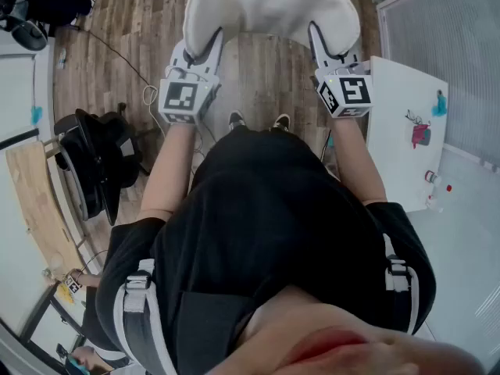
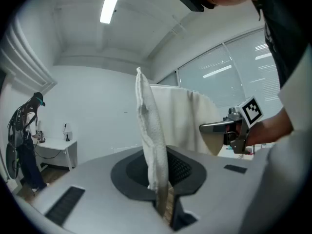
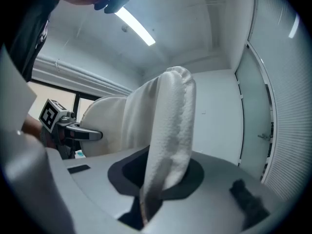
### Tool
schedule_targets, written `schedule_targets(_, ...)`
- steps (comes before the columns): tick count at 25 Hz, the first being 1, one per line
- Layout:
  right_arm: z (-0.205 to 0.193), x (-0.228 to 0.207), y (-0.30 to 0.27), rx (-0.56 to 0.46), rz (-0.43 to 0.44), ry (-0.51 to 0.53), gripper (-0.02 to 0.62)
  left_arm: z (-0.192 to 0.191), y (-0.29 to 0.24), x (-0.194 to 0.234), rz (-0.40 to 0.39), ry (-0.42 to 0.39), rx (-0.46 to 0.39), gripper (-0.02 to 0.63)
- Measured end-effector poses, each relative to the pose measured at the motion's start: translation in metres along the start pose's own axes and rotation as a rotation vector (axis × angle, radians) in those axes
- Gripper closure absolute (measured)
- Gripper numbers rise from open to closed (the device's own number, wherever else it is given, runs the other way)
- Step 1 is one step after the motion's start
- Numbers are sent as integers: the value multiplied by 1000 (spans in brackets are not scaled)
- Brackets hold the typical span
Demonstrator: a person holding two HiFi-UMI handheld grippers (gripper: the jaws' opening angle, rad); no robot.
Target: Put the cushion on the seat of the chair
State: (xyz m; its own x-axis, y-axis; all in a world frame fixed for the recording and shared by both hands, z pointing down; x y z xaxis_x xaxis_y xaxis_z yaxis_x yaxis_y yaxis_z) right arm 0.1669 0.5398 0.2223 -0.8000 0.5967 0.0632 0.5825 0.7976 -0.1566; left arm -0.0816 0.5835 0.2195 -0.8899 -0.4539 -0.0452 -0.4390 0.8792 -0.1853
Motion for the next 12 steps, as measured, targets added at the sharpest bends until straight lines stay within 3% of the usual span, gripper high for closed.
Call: schedule_targets(12,-2,24,-7,22,-16,-25,538,-9,13,21,-24,-3,7,555)
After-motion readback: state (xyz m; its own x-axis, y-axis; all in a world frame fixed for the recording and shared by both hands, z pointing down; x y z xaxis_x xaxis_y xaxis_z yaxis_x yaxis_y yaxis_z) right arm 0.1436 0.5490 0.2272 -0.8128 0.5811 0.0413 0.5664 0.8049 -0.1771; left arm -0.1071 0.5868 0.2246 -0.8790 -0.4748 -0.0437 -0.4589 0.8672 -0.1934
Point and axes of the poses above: the fingertips, and each gripper's own axes: y backward along the fingers, x to its left, z out of its top, the point moved 6 cm from there along y, backward along the fingers, and after that the axes turned 3 degrees about x, right-handed, at the moved point
